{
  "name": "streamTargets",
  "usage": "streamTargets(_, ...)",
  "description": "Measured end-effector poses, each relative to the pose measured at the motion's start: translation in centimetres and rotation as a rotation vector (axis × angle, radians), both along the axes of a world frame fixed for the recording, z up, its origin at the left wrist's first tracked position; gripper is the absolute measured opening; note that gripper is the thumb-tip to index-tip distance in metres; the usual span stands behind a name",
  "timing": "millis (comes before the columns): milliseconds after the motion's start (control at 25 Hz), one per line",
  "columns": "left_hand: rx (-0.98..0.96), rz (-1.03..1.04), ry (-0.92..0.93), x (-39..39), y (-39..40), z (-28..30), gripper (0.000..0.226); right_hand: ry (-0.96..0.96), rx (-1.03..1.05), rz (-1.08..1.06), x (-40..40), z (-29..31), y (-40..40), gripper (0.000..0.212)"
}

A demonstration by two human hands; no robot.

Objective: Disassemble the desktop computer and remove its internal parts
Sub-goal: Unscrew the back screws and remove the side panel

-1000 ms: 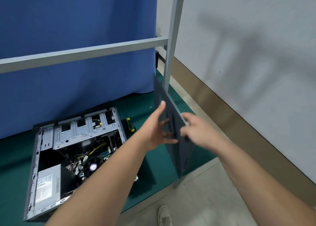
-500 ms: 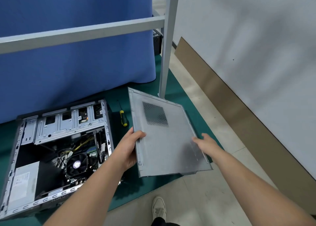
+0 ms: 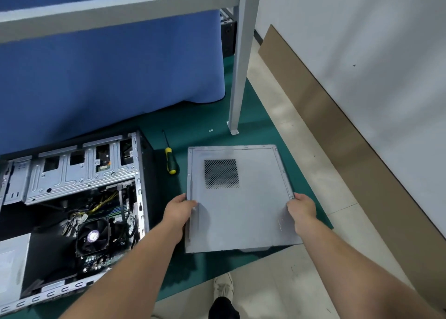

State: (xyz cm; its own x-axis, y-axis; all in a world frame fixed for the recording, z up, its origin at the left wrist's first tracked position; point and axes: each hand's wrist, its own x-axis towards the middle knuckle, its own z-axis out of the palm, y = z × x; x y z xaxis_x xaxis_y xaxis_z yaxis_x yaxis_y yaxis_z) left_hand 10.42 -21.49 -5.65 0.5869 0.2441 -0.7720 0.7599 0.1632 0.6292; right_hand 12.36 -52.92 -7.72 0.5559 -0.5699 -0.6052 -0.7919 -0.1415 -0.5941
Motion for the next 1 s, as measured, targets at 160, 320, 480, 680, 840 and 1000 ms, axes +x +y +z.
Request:
streamTargets(160, 0.157, -0.175, 0.046, 0.9, -1.2, -1.8, 0.058, -0.025, -0.136, 0.090, 1.8, -1.4, -0.1, 0.042)
streamTargets(320, 0.341, -0.469, 0.066, 0.3, -2.6, -2.9, 0.074, 0.136, -0.320, 0.385, 2.3, -1.6, 0.5, 0.030)
streamTargets(480, 0.525, -0.716, 0.058, 0.0, -2.4, -3.4, 0.068, 0.262, -0.411, 0.610, 1.8, -1.5, 0.5, 0.045)
streamTargets(680, 0.800, -1.261, -0.097, 1.4, -3.5, -3.1, 0.086, 0.084, -0.429, 1.060, 2.0, -1.4, 3.4, 0.076)
streamTargets(840, 0.821, -1.421, -0.003, 1.0, -3.9, -3.6, 0.106, 0.214, -0.462, 1.336, 1.8, -2.1, 6.0, 0.098)
streamTargets(1000, 0.869, -1.459, 0.002, 0.3, -4.2, -3.6, 0.110, 0.273, -0.520, 1.369, 1.2, -2.4, 6.1, 0.101)
